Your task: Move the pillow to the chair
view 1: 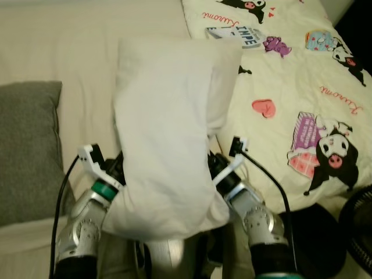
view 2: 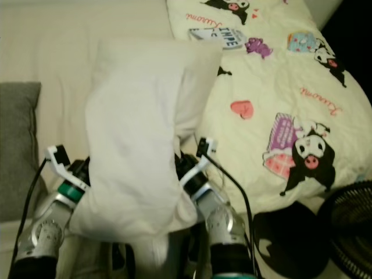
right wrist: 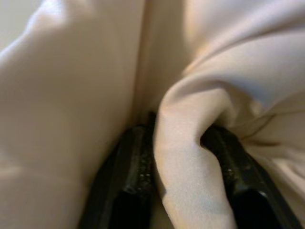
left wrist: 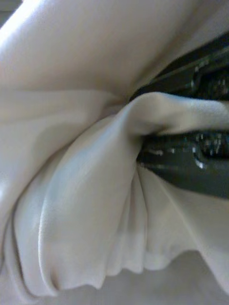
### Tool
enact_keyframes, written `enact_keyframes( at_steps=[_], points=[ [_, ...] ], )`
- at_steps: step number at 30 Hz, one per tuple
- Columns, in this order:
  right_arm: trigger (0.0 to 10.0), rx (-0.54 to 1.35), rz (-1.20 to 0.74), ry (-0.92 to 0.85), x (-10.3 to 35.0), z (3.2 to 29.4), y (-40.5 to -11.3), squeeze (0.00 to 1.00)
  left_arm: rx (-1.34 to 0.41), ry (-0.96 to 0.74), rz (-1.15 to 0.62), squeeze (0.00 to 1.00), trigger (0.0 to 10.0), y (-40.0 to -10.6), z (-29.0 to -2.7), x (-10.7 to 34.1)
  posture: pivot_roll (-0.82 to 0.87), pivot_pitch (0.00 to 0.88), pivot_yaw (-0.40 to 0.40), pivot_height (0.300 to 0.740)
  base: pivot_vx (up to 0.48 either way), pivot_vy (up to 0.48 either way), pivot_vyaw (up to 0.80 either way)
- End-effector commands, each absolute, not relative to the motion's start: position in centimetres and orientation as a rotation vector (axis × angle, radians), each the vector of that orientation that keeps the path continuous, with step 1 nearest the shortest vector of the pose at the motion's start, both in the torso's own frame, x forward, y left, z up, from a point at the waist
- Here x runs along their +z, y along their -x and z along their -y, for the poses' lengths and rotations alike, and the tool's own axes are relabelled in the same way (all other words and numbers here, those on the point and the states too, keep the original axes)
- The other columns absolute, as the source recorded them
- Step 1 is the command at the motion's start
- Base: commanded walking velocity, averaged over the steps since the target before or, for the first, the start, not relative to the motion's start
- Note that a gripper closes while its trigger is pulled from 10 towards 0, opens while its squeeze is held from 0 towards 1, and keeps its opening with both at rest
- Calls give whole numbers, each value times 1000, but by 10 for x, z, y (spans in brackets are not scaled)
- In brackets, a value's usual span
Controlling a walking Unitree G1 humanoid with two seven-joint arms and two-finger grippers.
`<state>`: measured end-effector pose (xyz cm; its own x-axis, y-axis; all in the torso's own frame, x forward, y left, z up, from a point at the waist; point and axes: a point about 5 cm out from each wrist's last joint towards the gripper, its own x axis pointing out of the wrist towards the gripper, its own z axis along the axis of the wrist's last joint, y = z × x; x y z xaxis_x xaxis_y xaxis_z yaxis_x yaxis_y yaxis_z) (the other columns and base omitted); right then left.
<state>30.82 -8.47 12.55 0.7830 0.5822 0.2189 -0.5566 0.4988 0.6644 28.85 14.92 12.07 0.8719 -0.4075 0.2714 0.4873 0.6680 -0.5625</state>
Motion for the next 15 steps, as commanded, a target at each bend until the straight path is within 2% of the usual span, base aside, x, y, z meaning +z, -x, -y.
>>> enact_keyframes(
  at_steps=[1, 7, 15],
  points=[
    [0, 789, -55, -811, 130, 54, -298, 0, -632, 669, 125, 0, 0, -286, -119, 129, 48, 84, 52, 596, 0, 0, 0],
    [0, 734, -54, -825, 128, 55, -293, 0, -608, 628, 100, 0, 0, -277, -117, 122, 50, 68, 68, 596, 0, 0, 0],
    [0, 776, -34, -813, 137, 47, -286, 0, -557, 629, 104, 0, 0, -271, -116, 126, 54, 57, 69, 596, 0, 0, 0]
  ],
)
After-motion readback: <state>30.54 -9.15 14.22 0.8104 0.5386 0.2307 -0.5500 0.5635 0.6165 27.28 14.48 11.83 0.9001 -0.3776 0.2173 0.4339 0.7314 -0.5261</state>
